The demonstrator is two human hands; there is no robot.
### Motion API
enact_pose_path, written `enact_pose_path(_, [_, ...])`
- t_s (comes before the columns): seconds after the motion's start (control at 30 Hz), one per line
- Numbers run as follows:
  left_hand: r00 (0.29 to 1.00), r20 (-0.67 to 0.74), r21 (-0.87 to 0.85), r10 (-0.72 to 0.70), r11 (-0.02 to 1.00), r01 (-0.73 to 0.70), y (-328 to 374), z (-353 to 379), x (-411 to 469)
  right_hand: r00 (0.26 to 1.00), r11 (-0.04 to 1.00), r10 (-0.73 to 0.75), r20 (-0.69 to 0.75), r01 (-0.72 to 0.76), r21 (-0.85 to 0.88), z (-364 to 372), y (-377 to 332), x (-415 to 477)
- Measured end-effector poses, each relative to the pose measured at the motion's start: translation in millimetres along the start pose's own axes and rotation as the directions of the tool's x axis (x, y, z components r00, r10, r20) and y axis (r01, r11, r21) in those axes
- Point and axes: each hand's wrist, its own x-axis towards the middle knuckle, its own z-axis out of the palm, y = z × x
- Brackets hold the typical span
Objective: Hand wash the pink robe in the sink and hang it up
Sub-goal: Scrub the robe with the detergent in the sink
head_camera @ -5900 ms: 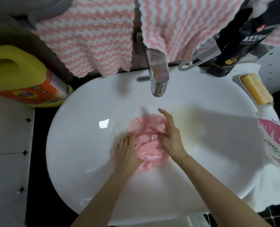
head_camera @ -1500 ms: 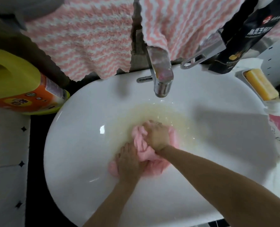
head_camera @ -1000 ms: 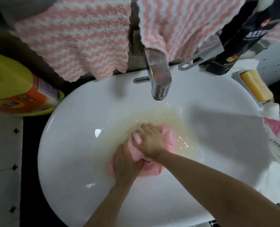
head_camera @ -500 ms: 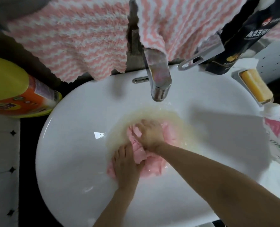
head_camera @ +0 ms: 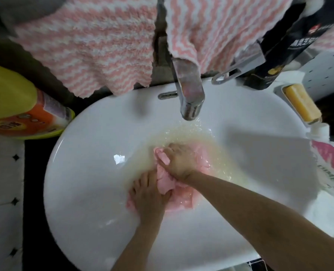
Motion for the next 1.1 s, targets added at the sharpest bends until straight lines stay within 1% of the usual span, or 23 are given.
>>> enact_pose_path(0.07, [1.000, 0.019, -0.003, -0.004, 1.000, 0.004, 2, -3, 0, 0.983, 0.975, 0.177, 0.052, -0.182, 0.125, -13, -4, 10])
enact_pose_path(0.1, [1.000, 0.024, -0.013, -0.003, 1.000, 0.003, 3, -5, 0, 0.962, 0.931, 0.264, 0.072, -0.274, 0.240, -20, -4, 8])
enact_pose_path(0.13, [1.000, 0.023, -0.018, 0.002, 1.000, -0.001, 2, -5, 0, 0.958, 0.895, 0.281, 0.047, -0.280, 0.347, -27, -3, 0])
enact_pose_path(0.17, [0.999, 0.033, -0.026, -0.001, 1.000, 0.002, 2, -6, 0, 0.979, 0.912, 0.200, -0.037, -0.172, 0.372, -32, 0, -12])
enact_pose_path(0.2, [0.999, 0.032, -0.026, -0.003, 1.000, 0.003, 2, -5, 0, 0.994, 0.945, 0.076, -0.084, -0.045, 0.323, -35, 1, -27])
enact_pose_path(0.27, [1.000, -0.013, -0.053, -0.002, 0.999, 0.001, 1, -1, 0, 0.988, 0.972, -0.145, -0.059, 0.154, 0.178, -24, 4, -56])
enact_pose_path(0.37, [0.998, -0.053, -0.010, 0.015, 1.000, -0.016, 1, 1, 0, 0.977, 0.977, -0.213, 0.014, 0.213, -0.013, 2, 12, -49])
enact_pose_path(0.43, [1.000, -0.011, 0.052, 0.026, 0.998, -0.025, 3, 2, 1, 0.972, 0.972, -0.232, -0.024, 0.231, -0.037, 9, 17, -19])
enact_pose_path(0.5, [1.000, 0.025, 0.063, 0.010, 0.998, -0.012, 6, 0, -1, 0.970, 0.969, -0.244, 0.016, 0.244, -0.022, 9, 19, 2])
enact_pose_path(0.63, [0.997, 0.076, 0.041, -0.023, 0.999, 0.020, 9, -9, -1, 0.977, 0.986, -0.158, 0.143, 0.148, 0.078, -10, 11, 16])
enact_pose_path(0.7, [0.995, 0.104, -0.001, -0.013, 1.000, 0.014, 4, -15, -2, 0.962, 0.952, -0.080, 0.260, -0.004, 0.307, -31, 15, 20])
enact_pose_path(0.73, [0.991, 0.135, -0.005, 0.001, 1.000, -0.001, 2, -17, -3, 0.963, 0.913, -0.073, 0.258, -0.039, 0.405, -45, 20, 20])
enact_pose_path(0.77, [0.987, 0.158, 0.004, 0.010, 1.000, -0.011, 2, -18, -5, 0.982, 0.893, -0.051, 0.182, -0.036, 0.448, -57, 29, 19])
enact_pose_path(0.8, [0.986, 0.169, 0.001, 0.009, 1.000, -0.009, 3, -19, -8, 0.999, 0.933, 0.005, 0.046, -0.021, 0.359, -66, 38, 15])
enact_pose_path(0.83, [0.982, 0.185, -0.013, -0.023, 1.000, 0.026, 9, -24, -9, 0.991, 0.963, 0.114, -0.068, -0.093, 0.255, -70, 50, 7])
enact_pose_path(0.87, [0.971, 0.222, -0.033, -0.093, 0.994, 0.103, 16, -28, -9, 0.958, 0.949, 0.271, -0.092, -0.250, 0.192, -73, 57, -1])
enact_pose_path(0.9, [0.941, 0.293, -0.030, -0.171, 0.982, 0.188, 24, -33, -9, 0.894, 0.877, 0.448, 0.008, -0.441, 0.193, -73, 58, -9])
enact_pose_path(0.93, [0.920, 0.340, 0.013, -0.194, 0.979, 0.202, 30, -35, -13, 0.815, 0.789, 0.558, 0.155, -0.579, 0.207, -67, 58, -15])
enact_pose_path(0.97, [0.913, 0.377, 0.021, -0.153, 0.987, 0.156, 36, -41, -15, 0.768, 0.734, 0.575, 0.283, -0.637, 0.236, -61, 54, -17])
enact_pose_path(1.0, [0.905, 0.420, -0.005, -0.074, 0.996, 0.084, 41, -49, -17, 0.773, 0.734, 0.526, 0.355, -0.623, 0.270, -54, 49, -17])
enact_pose_path(1.03, [0.844, 0.536, -0.069, -0.003, 0.997, 0.048, 44, -57, -17, 0.800, 0.745, 0.444, 0.403, -0.580, 0.329, -53, 41, -16])
enact_pose_path(1.07, [0.736, 0.671, -0.194, 0.086, 0.979, 0.063, 43, -64, -15, 0.819, 0.732, 0.342, 0.461, -0.540, 0.415, -54, 34, -13])
enact_pose_path(1.1, [0.608, 0.769, -0.314, 0.198, 0.945, 0.090, 44, -78, -7, 0.809, 0.653, 0.224, 0.543, -0.538, 0.533, -59, 27, -10])
